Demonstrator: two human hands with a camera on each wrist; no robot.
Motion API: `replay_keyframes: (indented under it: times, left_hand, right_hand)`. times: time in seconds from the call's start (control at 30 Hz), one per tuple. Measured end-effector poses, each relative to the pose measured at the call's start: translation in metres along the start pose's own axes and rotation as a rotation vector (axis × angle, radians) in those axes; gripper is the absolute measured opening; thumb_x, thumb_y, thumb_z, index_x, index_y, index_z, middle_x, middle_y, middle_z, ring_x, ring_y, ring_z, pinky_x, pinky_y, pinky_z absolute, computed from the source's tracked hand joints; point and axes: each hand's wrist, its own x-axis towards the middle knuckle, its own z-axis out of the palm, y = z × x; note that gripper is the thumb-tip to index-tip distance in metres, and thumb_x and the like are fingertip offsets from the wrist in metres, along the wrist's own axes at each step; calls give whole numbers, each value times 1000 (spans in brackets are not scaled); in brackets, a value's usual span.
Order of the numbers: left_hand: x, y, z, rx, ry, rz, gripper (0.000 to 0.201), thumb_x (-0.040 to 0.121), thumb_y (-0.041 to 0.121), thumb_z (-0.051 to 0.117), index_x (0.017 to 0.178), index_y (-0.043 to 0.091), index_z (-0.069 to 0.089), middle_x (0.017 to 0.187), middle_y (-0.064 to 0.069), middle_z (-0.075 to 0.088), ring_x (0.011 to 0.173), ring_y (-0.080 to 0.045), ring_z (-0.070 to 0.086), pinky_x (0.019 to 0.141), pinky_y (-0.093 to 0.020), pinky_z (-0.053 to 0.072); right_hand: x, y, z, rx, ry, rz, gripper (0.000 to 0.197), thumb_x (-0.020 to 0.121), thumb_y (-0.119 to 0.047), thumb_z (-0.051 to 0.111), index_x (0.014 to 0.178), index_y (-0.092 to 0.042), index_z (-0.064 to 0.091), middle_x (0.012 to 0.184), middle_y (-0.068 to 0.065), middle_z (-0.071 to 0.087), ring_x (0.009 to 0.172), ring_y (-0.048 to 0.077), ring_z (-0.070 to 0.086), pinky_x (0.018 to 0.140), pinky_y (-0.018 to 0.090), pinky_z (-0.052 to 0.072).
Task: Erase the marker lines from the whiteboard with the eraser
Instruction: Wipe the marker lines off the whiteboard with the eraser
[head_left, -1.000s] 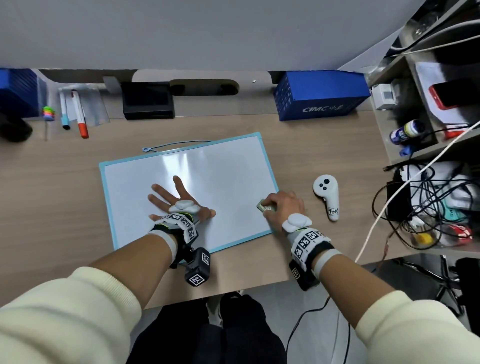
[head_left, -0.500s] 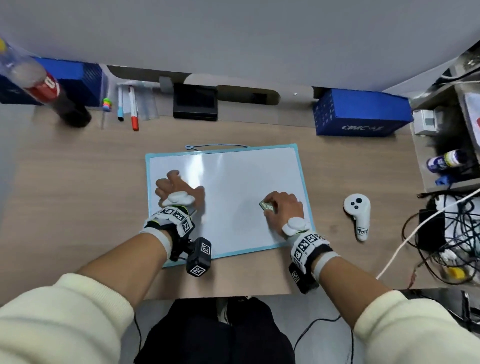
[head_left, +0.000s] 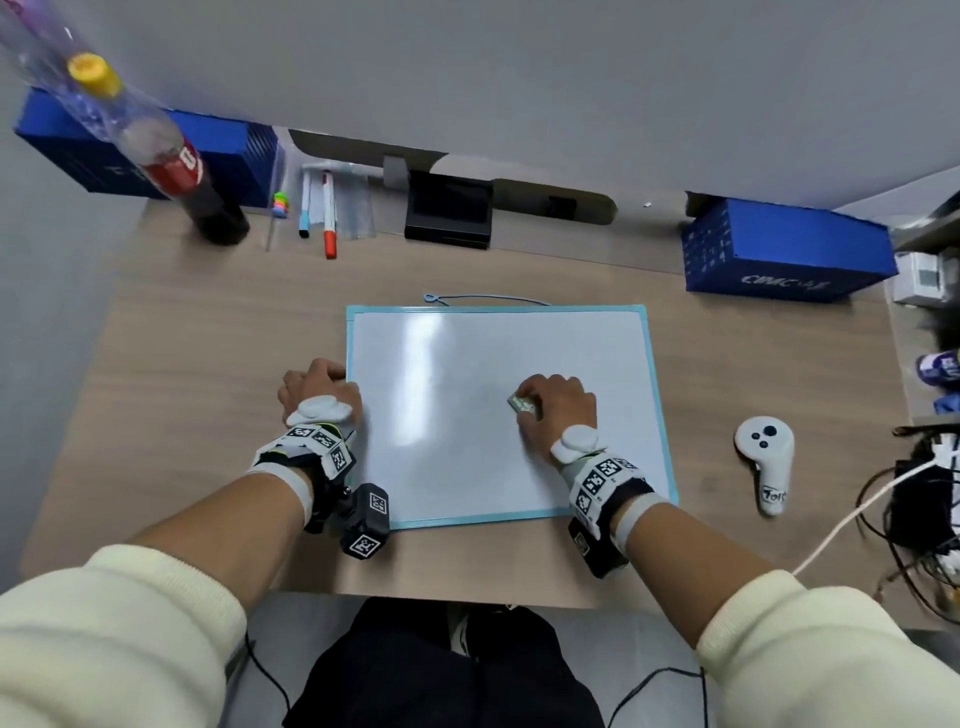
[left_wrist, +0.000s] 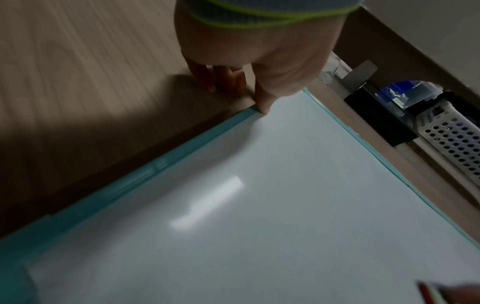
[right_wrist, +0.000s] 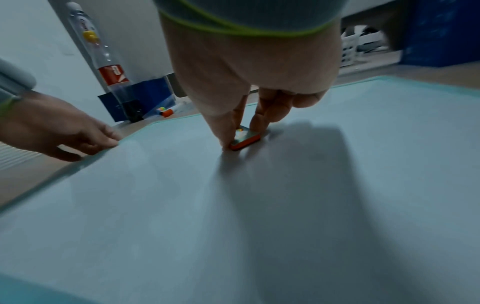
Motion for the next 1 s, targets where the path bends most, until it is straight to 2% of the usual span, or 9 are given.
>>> replay_keyframes:
  times: [0.13, 0.27, 0.37, 0.47, 0.57, 0.67, 0.87, 0.93, 1.0]
  left_hand:
    - [6, -2, -7, -47, -77, 18, 26, 83, 26, 59, 107, 29, 66, 121, -7, 58, 110, -30, 58, 80, -31, 48]
    - [13, -6, -14, -154, -161, 2, 19, 71, 25, 62, 89, 31, 67, 108, 0, 67, 94, -26, 66, 81, -32, 54]
    - [15, -6, -18, -217, -210, -6, 14, 67, 24, 64, 78, 32, 65, 97, 4, 70, 88, -24, 68, 78, -31, 56]
    - [15, -6, -20, -248, -216, -20, 16, 68, 22, 66, 82, 29, 67, 95, 3, 72, 87, -24, 69, 77, -28, 54]
    - [13, -4, -22, -232, -215, -18, 21, 68, 20, 65, 89, 26, 69, 98, 3, 72, 89, -24, 68, 79, -30, 56]
    - [11, 4, -21, -149, -157, -39, 26, 72, 17, 61, 94, 26, 71, 106, 1, 69, 93, -26, 67, 82, -33, 56]
    - [-1, 26, -5, 4, 7, -140, 26, 82, 13, 56, 105, 22, 65, 120, -13, 52, 112, -34, 55, 90, -40, 49]
    - [-4, 29, 0, 2, 29, -164, 23, 86, 13, 55, 106, 21, 63, 122, -14, 49, 114, -34, 53, 93, -42, 48]
    - [-3, 30, 2, -2, 38, -170, 21, 87, 15, 54, 106, 20, 63, 122, -14, 50, 113, -34, 54, 93, -43, 48]
  right_hand:
    - [9, -36, 16, -1, -112, -152, 22, 74, -29, 62, 96, -33, 62, 91, -3, 61, 92, 25, 52, 75, 36, 37]
    - [39, -49, 16, 54, -27, -64, 21, 76, -29, 61, 97, -34, 62, 93, -2, 62, 93, 26, 51, 76, 36, 36]
    - [47, -71, 21, 65, -36, -146, 21, 78, -31, 61, 98, -34, 63, 93, -1, 63, 93, 27, 51, 77, 38, 39]
    - [29, -96, 38, 45, -115, -308, 18, 78, -35, 62, 95, -34, 66, 88, -4, 65, 89, 26, 53, 73, 36, 40]
    - [7, -90, 42, 28, -137, -340, 16, 77, -36, 61, 92, -35, 67, 85, -7, 64, 87, 24, 53, 70, 34, 38]
    - [2, -51, 22, 52, -107, -190, 18, 77, -34, 60, 93, -35, 66, 89, -6, 63, 90, 24, 52, 75, 36, 39]
    - [9, 51, -28, 47, 70, 262, 20, 75, -30, 62, 94, -34, 59, 93, -3, 65, 96, 27, 52, 80, 39, 42]
    - [14, 69, -37, 23, 89, 340, 19, 76, -30, 62, 95, -33, 58, 95, -2, 66, 99, 26, 51, 82, 39, 44]
    - [24, 68, -37, 39, 95, 330, 18, 77, -29, 61, 94, -32, 58, 95, -1, 65, 99, 27, 51, 83, 40, 44]
